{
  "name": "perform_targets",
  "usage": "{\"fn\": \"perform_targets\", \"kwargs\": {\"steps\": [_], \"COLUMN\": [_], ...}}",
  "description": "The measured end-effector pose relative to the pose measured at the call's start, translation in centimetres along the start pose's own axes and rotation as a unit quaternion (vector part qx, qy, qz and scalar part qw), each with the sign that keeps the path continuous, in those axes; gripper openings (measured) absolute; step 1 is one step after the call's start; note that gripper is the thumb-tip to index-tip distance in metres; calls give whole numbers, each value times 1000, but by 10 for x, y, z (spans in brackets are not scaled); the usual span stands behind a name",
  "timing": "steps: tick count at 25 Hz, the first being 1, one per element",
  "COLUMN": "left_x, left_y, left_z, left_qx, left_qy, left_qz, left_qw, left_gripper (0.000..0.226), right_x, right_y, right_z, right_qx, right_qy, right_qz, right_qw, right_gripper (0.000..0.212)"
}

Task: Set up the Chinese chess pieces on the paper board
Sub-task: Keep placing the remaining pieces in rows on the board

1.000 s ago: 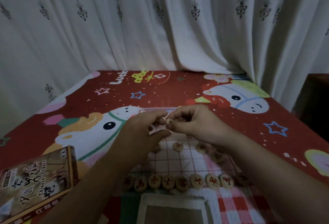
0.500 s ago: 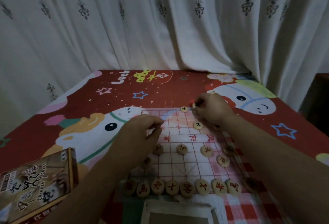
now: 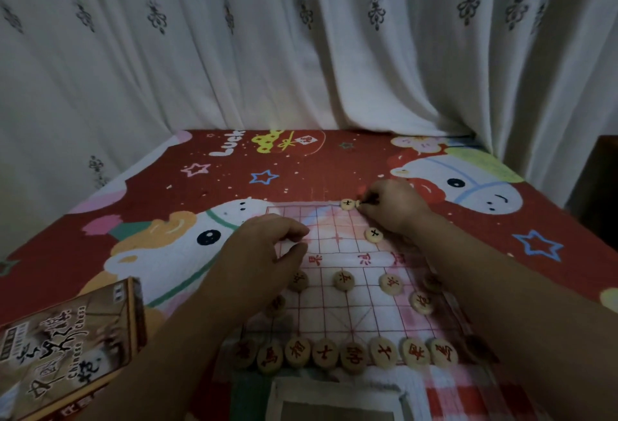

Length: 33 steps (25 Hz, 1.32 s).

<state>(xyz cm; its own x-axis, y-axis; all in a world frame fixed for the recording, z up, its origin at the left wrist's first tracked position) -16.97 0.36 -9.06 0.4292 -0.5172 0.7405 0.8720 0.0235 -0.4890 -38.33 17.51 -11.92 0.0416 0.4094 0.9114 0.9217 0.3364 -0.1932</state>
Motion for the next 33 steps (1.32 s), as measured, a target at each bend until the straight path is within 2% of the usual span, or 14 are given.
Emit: {"fn": "perform_targets", "kwargs": {"steps": [5, 9, 13, 16, 21, 24, 26, 29, 33], "left_x": [4, 9, 10, 14, 16, 27, 33, 31, 20], "left_y": [-1, 0, 7, 25, 74, 105, 123, 142, 152], "left_z": [6, 12, 18, 28, 39, 44, 46, 48, 48], "left_qx": [-27, -37, -17, -4, 30, 34, 43, 72, 120], "left_qy": [-14, -1, 7, 31, 29, 43, 44, 67, 127], "left_qz": [7, 19, 14, 9, -76, -68, -56, -59, -95], "left_qw": [1000, 999, 1000, 999, 996, 996, 997, 993, 980], "left_gripper": [21, 20, 19, 14, 8, 10, 8, 15, 29], "right_x": [25, 52, 62, 58, 54, 56, 57, 56, 54], "right_y": [28, 85, 155, 194, 235, 259, 274, 293, 307], "right_z": [2, -6, -19, -22, -30, -42, -47, -54, -63], "right_qx": [-9, 15, 25, 30, 60, 94, 93, 109, 123], "right_qy": [-84, -174, -269, -292, -287, -281, -278, -196, -90], "right_qz": [60, 113, 115, 115, 53, -1, -67, -153, -194], "right_qw": [995, 978, 956, 949, 955, 955, 954, 962, 969], "right_gripper": [14, 9, 10, 10, 8, 11, 8, 19, 34]}}
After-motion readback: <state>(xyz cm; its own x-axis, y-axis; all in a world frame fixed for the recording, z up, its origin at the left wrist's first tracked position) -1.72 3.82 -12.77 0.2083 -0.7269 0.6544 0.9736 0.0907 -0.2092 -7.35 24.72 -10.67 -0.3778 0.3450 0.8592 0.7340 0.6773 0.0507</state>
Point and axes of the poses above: each hand's wrist, its own y-axis away from the middle knuckle, its own x-axis out of the back of the hand, z = x × y, the point moved 5 cm from there along -y, towards the middle knuckle, and after that the axes turned 5 degrees about -x, right-handed, at the moved point
